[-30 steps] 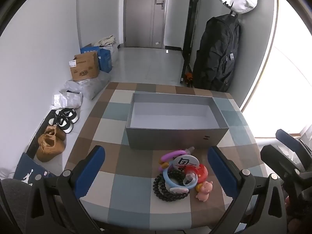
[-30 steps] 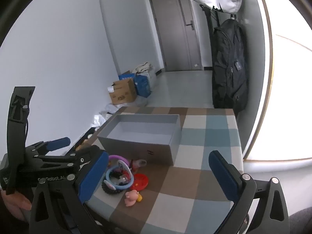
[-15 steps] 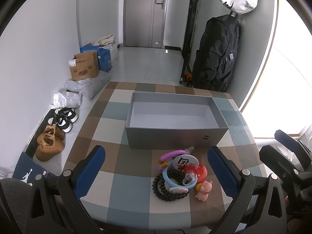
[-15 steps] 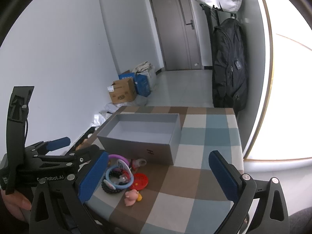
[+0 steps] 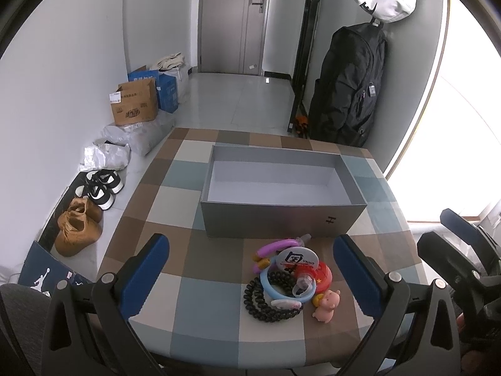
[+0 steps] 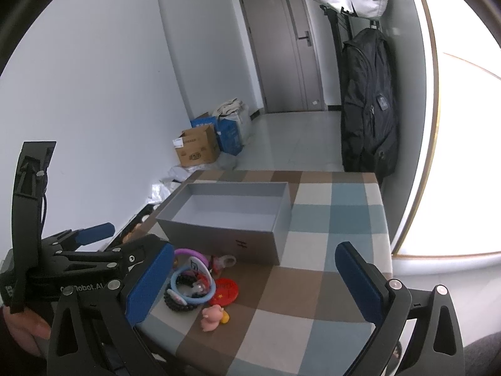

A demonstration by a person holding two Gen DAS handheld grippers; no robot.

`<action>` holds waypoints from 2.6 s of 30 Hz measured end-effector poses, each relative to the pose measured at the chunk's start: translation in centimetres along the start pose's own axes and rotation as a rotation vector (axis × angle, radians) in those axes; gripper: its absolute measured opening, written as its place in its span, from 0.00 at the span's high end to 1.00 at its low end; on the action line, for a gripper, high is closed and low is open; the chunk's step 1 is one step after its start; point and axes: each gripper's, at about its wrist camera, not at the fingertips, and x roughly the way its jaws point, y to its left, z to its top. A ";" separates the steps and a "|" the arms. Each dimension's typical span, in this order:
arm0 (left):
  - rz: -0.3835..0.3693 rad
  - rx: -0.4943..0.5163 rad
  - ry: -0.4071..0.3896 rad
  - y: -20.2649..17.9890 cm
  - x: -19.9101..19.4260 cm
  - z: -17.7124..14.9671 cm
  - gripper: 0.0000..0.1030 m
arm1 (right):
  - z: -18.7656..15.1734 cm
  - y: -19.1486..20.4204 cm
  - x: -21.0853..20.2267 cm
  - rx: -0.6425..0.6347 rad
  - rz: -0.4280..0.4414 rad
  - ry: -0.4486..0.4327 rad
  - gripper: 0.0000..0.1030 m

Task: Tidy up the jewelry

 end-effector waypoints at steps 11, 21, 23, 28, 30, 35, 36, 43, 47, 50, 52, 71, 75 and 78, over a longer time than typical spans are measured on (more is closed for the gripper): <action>-0.014 0.001 0.006 0.2 0.0 -0.1 0.01 | 0.1 -0.3 -0.1 0.019 0.000 0.001 0.00; -0.035 -0.021 0.026 0.3 0.3 -0.1 0.01 | 0.2 -0.3 -0.1 0.026 0.004 0.005 0.00; -0.042 -0.024 0.031 0.3 0.4 -0.1 0.01 | 0.2 -0.3 -0.1 0.027 0.003 0.005 0.00; -0.065 -0.035 0.052 0.5 0.8 -0.1 0.01 | 0.2 -0.3 -0.1 0.028 0.004 0.008 0.00; -0.084 -0.051 0.067 0.7 1.0 0.0 0.01 | 0.2 -0.4 0.0 0.036 0.006 0.015 0.00; -0.181 -0.105 0.152 1.6 2.4 0.1 0.01 | 0.2 -0.7 0.7 0.058 0.007 0.033 0.00; -0.208 -0.116 0.171 1.8 2.7 0.1 0.01 | 0.2 -0.8 0.9 0.067 0.010 0.043 0.00; -0.349 -0.213 0.287 3.6 5.1 0.5 0.01 | 0.2 -1.7 3.0 0.133 0.034 0.100 0.00; -0.411 -0.290 0.357 4.7 6.9 0.7 0.01 | 0.3 -2.3 4.4 0.169 0.045 0.134 0.00; -0.480 -0.378 0.422 5.5 8.2 0.7 0.08 | 0.3 -2.6 5.2 0.192 0.051 0.155 0.00; -0.518 -0.441 0.463 6.1 9.0 0.5 0.09 | 0.3 -2.8 5.5 0.206 0.055 0.165 0.00; -0.557 -0.488 0.583 4.4 10.7 1.1 0.65 | 0.2 -3.7 6.0 0.259 0.066 0.194 0.00; -0.542 -0.515 0.579 5.5 11.0 1.0 0.78 | 0.1 -3.9 5.8 0.270 0.073 0.189 0.00; -0.539 -0.530 0.571 5.9 11.2 0.8 0.78 | 0.1 -3.8 5.6 0.273 0.075 0.189 0.00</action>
